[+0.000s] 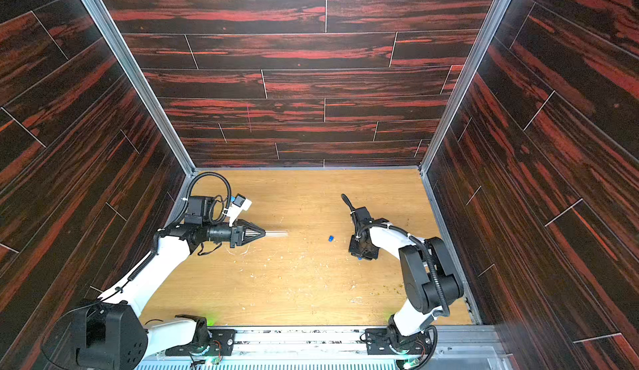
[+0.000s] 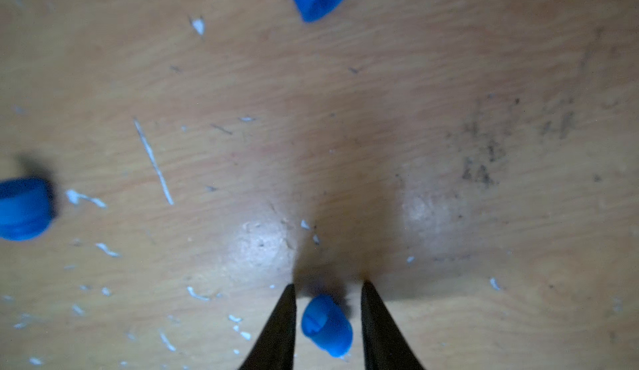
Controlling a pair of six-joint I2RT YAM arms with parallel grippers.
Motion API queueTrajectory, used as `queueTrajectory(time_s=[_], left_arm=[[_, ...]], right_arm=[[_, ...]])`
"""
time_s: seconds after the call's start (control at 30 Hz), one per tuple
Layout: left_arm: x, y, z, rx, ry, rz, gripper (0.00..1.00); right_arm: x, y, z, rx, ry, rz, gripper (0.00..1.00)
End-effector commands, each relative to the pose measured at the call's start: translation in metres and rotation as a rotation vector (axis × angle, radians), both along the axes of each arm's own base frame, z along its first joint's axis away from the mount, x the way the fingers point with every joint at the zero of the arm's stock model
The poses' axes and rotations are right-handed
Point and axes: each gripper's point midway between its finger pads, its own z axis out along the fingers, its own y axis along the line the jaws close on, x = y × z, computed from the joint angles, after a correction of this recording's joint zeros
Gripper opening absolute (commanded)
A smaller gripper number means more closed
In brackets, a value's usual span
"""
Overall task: Insert stoppers into test tubes
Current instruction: Pick up the stopper from the center of the board.
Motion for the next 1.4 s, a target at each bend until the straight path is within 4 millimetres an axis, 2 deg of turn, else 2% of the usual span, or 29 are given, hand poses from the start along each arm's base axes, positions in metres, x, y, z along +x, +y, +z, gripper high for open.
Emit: queueTrajectory(time_s=[0.0,0.5,0.7,1.37], left_arm=[[-0.003,0.001,0.005,-0.005,-0.028,-0.001,0.00],[-0.002,0.003,0.004,-0.004,-0.027,0.004,0.00],[-0.002,0.003,0.004,-0.004,-0.027,0.004,0.00],[-0.001,0.003,0.004,-0.005,-0.025,0.008,0.00]], right_arm=[[-0.018,-0.011,-0.013,-0.066,0.104,0.055,0.34],[-0.014,-0.004,-0.009,-0.055,0.115,0.189,0.34],[-0.012,-0.002,-0.010,-0.054,0.118,0.199,0.30],[0.001,-0.007,-0.010,-0.108,0.110,0.196,0.29]])
